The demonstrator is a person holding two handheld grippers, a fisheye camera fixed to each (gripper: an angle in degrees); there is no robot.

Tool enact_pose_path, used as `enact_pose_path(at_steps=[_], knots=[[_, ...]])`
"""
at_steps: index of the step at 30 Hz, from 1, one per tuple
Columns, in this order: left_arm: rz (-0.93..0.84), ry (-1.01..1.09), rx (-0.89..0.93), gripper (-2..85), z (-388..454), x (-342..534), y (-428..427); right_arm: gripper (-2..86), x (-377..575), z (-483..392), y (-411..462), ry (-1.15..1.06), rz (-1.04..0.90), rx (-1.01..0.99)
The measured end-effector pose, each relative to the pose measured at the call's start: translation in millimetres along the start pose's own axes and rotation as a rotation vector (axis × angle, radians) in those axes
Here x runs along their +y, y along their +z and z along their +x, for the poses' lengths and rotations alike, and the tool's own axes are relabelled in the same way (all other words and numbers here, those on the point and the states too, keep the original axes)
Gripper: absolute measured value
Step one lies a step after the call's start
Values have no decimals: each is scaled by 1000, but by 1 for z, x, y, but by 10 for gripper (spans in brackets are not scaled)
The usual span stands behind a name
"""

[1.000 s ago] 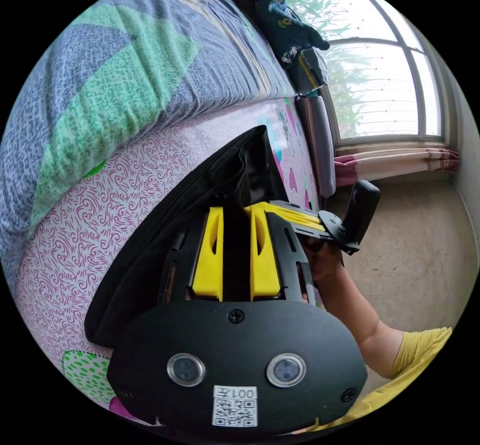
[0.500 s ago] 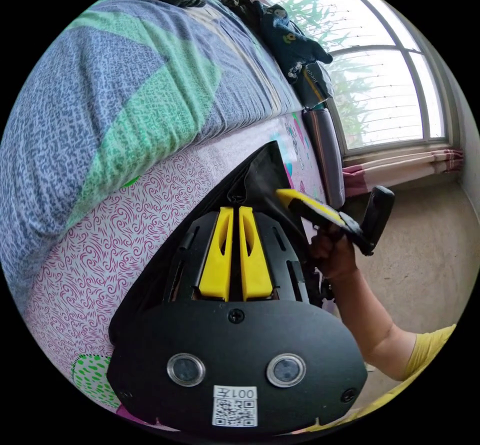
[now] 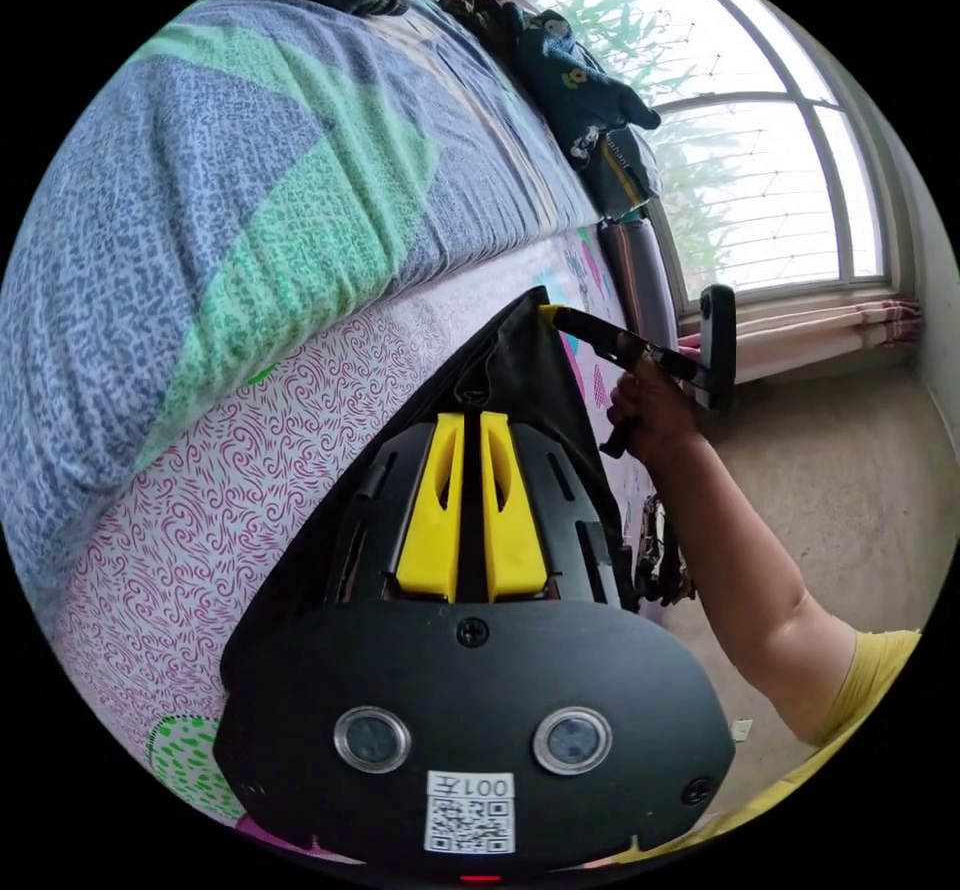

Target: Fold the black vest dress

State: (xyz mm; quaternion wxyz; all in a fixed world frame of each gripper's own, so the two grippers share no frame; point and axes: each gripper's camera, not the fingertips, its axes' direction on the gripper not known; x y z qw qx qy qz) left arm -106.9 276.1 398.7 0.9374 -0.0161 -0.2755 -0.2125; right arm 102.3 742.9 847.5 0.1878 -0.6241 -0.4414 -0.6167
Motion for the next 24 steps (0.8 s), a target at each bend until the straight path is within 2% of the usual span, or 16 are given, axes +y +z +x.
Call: enact_pose_path(at_steps=[3, 5, 7, 9, 11, 15, 19, 24], knots=[[86, 51, -40, -8, 22, 10, -20, 0, 32, -2, -16, -3, 67, -29], [202, 151, -130, -11, 47, 21, -45, 0, 57, -1, -23, 7, 102, -71], [239, 238, -163, -12, 67, 24, -57, 0, 83, 0, -25, 31, 112, -150], [208, 303, -162, -12, 85, 22, -55, 0, 116, -3, -23, 58, 120, -254], [122, 367, -132, -13, 109, 14, -38, 0, 139, -11, -24, 70, 135, -272], [-15, 425, -153, -13, 136, 7, 0, 0, 198, -16, -36, 128, 172, -195], [-149, 414, -256, -13, 148, 0, 25, 0, 256, -8, -40, 202, 134, -109], [-140, 391, -271, -13, 171, -9, 17, 0, 352, -3, -79, 273, 239, -77]])
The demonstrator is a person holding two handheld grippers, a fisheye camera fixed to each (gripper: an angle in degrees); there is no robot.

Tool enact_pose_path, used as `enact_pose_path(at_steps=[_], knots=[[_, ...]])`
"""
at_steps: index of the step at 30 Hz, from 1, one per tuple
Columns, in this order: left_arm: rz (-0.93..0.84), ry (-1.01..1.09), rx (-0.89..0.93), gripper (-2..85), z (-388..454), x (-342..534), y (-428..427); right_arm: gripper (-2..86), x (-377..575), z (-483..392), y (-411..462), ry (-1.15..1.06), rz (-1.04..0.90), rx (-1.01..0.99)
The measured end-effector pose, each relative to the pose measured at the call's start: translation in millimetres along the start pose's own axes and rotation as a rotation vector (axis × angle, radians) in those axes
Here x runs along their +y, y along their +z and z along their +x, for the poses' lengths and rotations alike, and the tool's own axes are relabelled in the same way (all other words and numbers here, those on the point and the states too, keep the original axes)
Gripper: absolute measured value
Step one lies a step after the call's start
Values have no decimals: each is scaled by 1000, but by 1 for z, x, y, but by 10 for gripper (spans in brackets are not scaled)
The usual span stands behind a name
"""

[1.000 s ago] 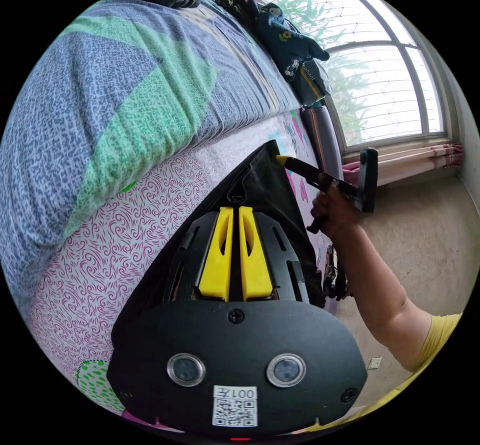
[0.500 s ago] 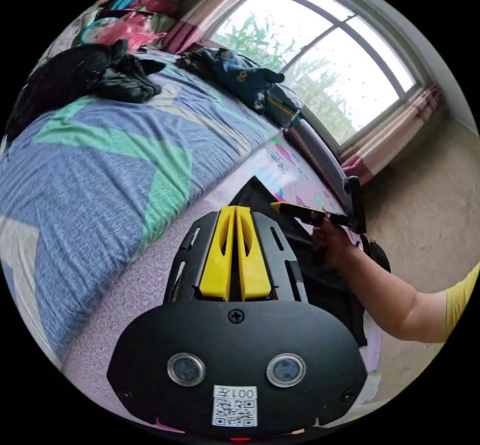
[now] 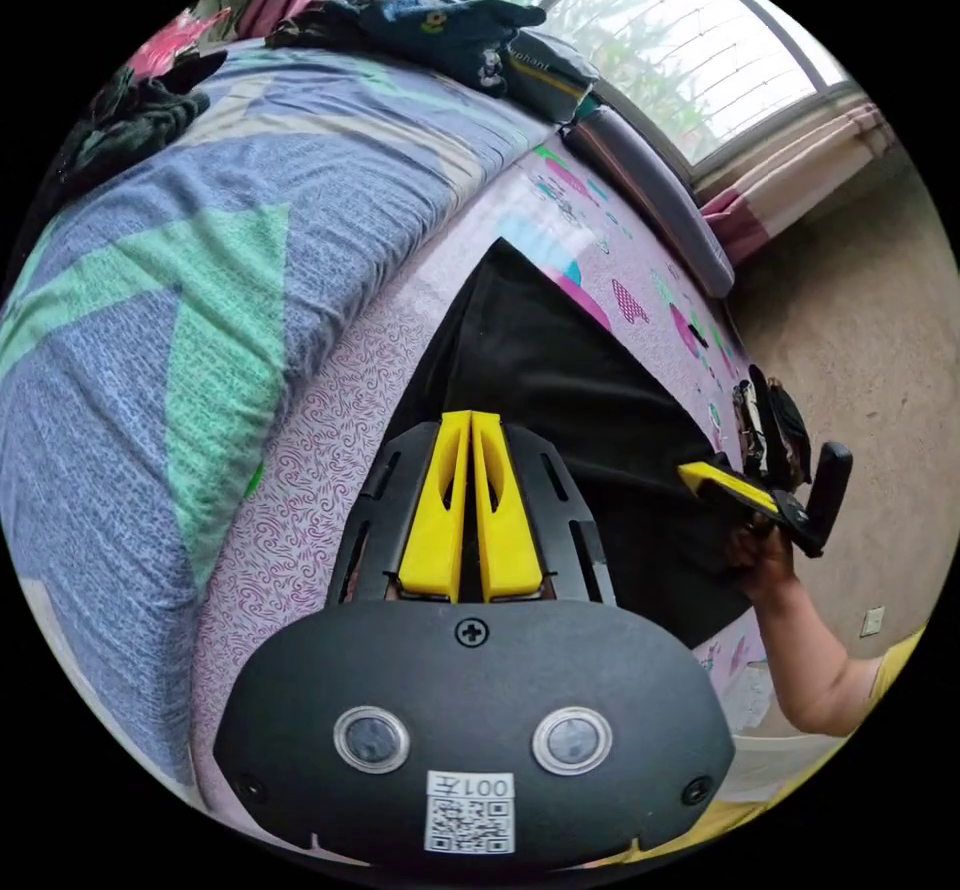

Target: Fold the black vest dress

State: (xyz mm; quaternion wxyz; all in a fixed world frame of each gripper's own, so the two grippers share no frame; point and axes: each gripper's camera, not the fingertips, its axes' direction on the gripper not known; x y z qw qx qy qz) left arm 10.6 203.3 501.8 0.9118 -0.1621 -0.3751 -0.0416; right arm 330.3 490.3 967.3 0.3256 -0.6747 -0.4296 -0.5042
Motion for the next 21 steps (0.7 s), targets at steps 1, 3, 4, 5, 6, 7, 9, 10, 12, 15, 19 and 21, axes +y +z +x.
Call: enact_pose_path(at_steps=[1, 3, 4, 5, 6, 7, 9, 10, 12, 15, 19, 21], knots=[[25, 25, -13, -13, 10, -4, -8, 0, 10, 5, -10, 17, 23, 2], [65, 84, -7, -13, 30, -9, -21, 0, 53, 27, -56, 79, 115, 48], [82, 135, -3, -13, 48, -13, -28, 0, 64, 33, -67, 91, 128, 75], [86, 196, 18, -13, 70, -17, -32, 0, 88, 44, -90, 104, 147, 147], [82, 232, 33, -13, 83, -19, -32, 0, 111, 55, -112, 119, 156, 223], [59, 308, 62, -13, 112, -23, -31, 0, 122, 62, -123, 133, 152, 258], [9, 419, 115, -13, 160, -26, -22, 0, 164, 91, -165, 179, 130, 380], [-30, 493, 161, -13, 196, -26, -12, 0, 173, 98, -175, 190, 127, 409], [-74, 588, 203, -13, 254, -21, 5, 0, 208, 134, -212, 231, 92, 520], [-153, 718, 266, -11, 358, -8, 40, 1, 245, 189, -240, 222, 67, 594], [-279, 865, 281, 11, 500, 14, 95, 7, 277, 263, -250, 123, 104, 488], [-302, 924, 294, 29, 556, 23, 117, 16, 288, 297, -249, 0, 32, 431]])
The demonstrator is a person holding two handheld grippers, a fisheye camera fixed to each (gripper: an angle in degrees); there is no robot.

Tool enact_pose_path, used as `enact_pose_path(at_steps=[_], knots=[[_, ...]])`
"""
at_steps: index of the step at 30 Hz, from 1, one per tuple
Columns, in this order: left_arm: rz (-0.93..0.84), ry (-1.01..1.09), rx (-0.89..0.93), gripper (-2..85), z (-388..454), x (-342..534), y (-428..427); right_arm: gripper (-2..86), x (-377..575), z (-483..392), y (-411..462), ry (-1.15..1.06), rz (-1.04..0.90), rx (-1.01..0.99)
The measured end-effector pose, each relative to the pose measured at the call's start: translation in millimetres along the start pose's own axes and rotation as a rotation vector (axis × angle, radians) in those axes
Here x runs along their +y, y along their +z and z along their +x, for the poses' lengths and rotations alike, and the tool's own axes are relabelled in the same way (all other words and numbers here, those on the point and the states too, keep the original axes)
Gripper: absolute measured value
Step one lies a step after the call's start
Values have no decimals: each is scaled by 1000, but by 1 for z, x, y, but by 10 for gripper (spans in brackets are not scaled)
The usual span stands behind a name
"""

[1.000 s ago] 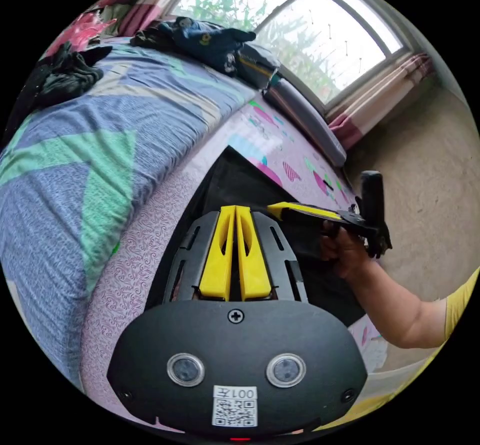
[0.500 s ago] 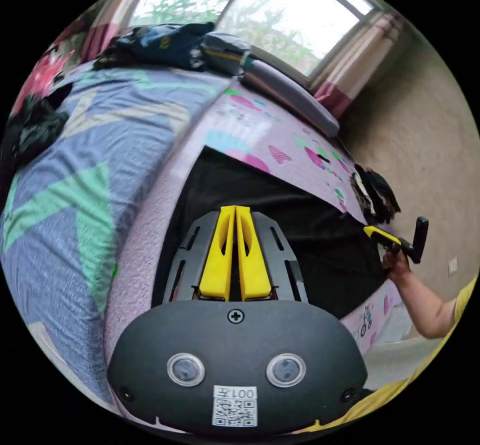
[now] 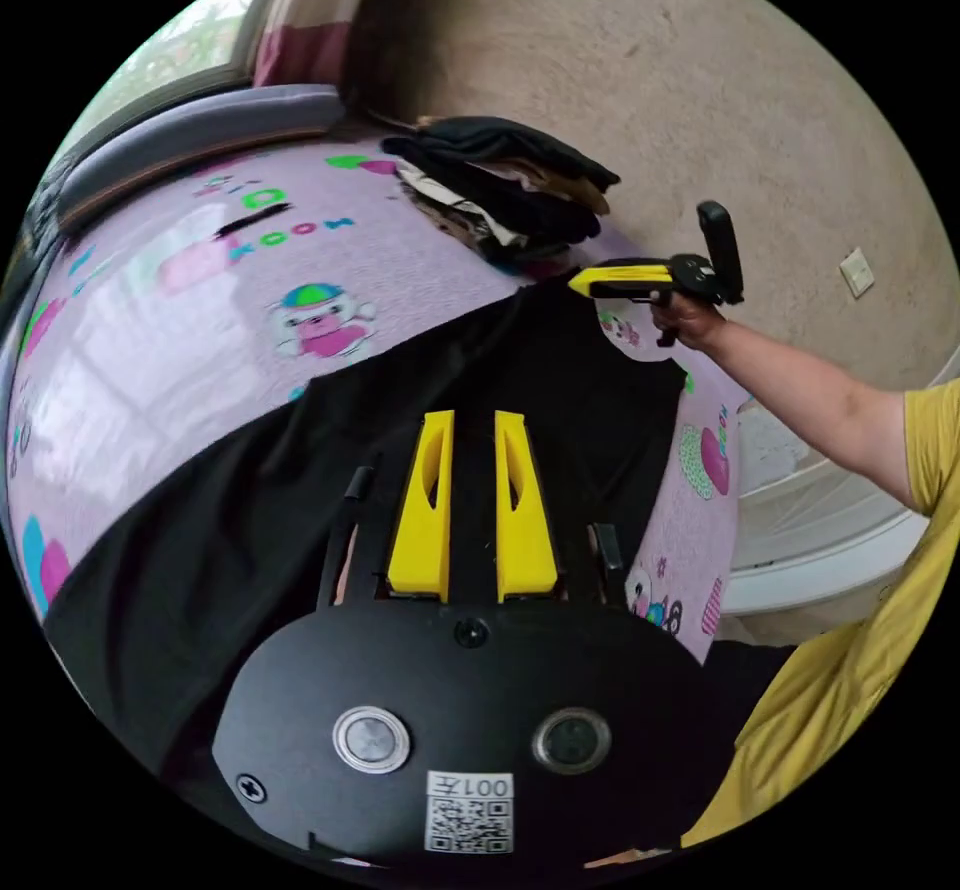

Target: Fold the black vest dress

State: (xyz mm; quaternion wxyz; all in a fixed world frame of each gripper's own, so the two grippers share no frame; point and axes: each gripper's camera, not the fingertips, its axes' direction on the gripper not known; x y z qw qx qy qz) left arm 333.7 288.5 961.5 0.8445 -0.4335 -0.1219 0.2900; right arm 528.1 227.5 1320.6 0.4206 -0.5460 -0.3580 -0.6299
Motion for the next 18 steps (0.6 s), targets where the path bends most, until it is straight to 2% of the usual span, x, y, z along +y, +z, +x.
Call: enact_pose_path(at_steps=[2, 8, 13, 18], knots=[[-29, 98, -5, 37, 35, -55, 38, 28, 5, 20, 4, -96, -22, -33], [-104, 177, -65, 35, 77, -165, 98, 70, 4, 84, 24, -233, -85, -176], [-195, 193, -35, 34, 92, -214, 123, 108, -10, 115, 59, -261, -169, -287], [-265, 195, -97, 7, 110, -230, 136, 87, -18, 125, 90, -369, -254, -290]])
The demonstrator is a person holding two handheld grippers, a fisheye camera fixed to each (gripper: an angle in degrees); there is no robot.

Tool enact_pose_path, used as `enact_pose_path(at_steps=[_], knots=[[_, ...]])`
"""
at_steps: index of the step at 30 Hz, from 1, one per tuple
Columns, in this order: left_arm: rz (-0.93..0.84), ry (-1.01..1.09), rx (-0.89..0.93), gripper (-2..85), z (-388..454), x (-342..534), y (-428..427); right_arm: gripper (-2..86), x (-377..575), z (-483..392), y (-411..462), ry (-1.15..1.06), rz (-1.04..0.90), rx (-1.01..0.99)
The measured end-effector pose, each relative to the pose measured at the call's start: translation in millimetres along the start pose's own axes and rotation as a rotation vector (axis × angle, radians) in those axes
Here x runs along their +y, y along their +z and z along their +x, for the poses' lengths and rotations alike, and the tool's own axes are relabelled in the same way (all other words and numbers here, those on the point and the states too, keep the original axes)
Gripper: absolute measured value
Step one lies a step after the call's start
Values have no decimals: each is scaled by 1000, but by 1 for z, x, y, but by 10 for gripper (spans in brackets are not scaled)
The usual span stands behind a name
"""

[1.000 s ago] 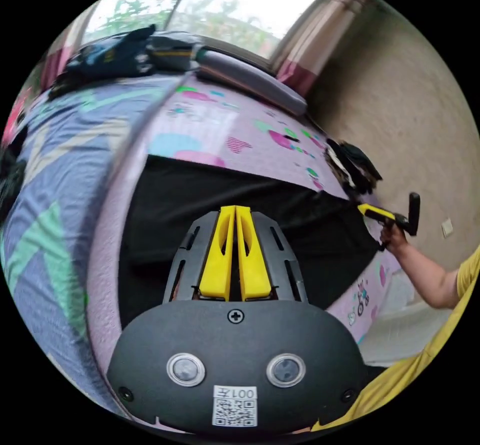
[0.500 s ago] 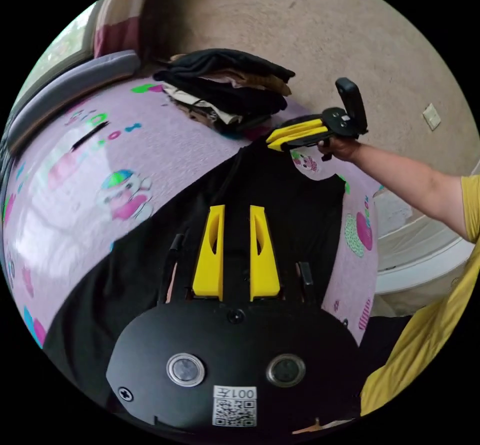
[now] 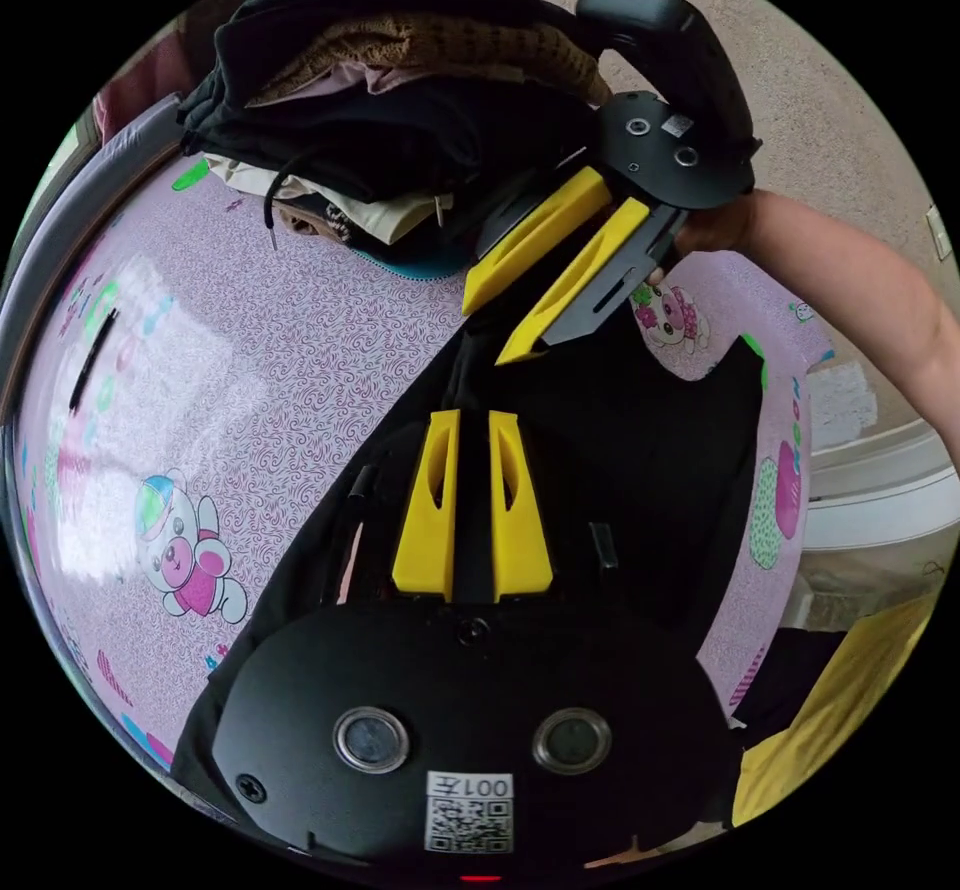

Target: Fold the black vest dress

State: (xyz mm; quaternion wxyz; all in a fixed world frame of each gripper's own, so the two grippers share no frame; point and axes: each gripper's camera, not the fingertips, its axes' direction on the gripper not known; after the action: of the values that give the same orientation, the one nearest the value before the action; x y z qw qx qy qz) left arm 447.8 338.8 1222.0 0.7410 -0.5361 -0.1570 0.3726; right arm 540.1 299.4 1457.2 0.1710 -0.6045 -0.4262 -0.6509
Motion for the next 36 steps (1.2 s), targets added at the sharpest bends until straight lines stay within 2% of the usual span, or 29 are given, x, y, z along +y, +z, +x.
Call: enact_pose_path(at_steps=[5, 8, 12, 17, 21, 29, 36], knots=[[52, 10, -46, -11, 14, -5, -17, 33, 9, 11, -4, -37, 25, -6], [80, 18, -13, -11, 22, -4, -27, 23, 24, 9, -9, -79, 26, -45], [121, 65, 24, -11, 34, 3, -41, 35, 41, 12, -7, -95, -9, -66], [185, 112, -15, -12, 47, 4, -63, 68, 45, 29, -9, -45, 73, -51], [190, 121, -36, -12, 56, 4, -70, 82, 38, 33, 9, -66, 26, -73], [132, 13, -73, -12, 71, 23, -61, 30, 37, 21, 42, -139, -53, 34], [181, -94, -98, -12, 79, 76, -88, 17, 65, 12, 47, -141, -45, -35]])
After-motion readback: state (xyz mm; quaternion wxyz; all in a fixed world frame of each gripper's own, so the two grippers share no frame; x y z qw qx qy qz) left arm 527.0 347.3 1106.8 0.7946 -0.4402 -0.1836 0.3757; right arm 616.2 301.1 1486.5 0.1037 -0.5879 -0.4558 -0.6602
